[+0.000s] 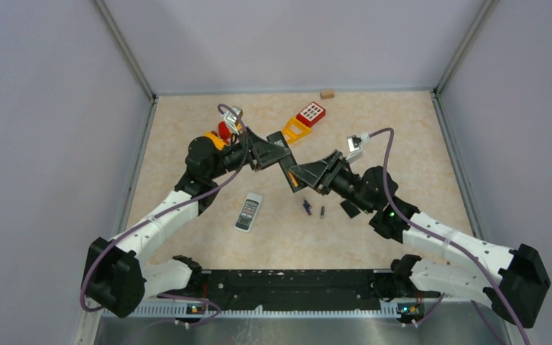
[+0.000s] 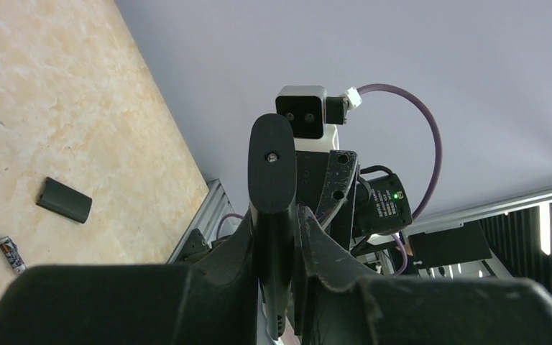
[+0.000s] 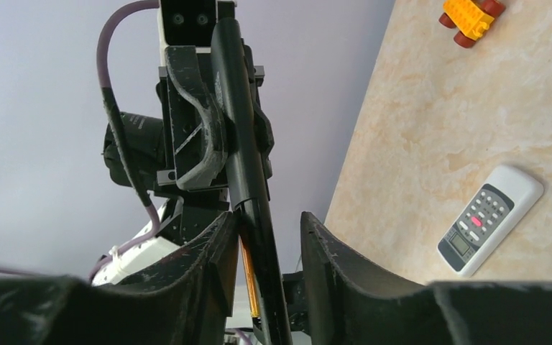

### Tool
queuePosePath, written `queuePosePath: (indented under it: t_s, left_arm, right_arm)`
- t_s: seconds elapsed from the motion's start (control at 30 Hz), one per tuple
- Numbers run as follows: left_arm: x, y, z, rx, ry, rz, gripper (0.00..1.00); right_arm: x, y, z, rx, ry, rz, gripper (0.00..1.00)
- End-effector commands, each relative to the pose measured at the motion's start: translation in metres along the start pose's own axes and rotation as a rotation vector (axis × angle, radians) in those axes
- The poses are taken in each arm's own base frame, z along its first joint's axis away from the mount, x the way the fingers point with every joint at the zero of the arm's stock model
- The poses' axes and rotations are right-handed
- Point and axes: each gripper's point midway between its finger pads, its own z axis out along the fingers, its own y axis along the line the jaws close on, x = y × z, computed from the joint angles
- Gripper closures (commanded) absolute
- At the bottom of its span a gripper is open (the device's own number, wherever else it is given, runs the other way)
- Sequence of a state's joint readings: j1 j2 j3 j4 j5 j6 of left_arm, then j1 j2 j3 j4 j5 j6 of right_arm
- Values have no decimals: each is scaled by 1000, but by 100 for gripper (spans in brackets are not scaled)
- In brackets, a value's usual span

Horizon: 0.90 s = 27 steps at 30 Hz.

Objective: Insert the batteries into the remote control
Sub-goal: Load the battery into the remote control, then adjust the battery at the center of the board.

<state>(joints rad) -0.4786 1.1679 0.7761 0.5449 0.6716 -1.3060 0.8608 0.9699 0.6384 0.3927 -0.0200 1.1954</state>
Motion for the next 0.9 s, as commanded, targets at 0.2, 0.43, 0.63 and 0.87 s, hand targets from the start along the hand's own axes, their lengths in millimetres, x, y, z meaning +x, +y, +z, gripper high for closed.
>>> queuePosePath:
  t_s: [0.2,0.43,0.63,0.87]
  left_arm:
    - [-11,6,-2,-24,-50,159,100]
    - [-15,41,-15,-162,-56,343,100]
    - [-36,82,-55,-479,-176,507,100]
    - [-46,65,-75,-474,-291,602,100]
  right_arm:
    - [-23,9,-13,-30,-45,-35,25]
    - [-39,-17,-37,113,-89,-142,27]
    - [-55,-86,-70,529,-72,-377,45]
    - [-45,-143,-76,764,76,-513,58]
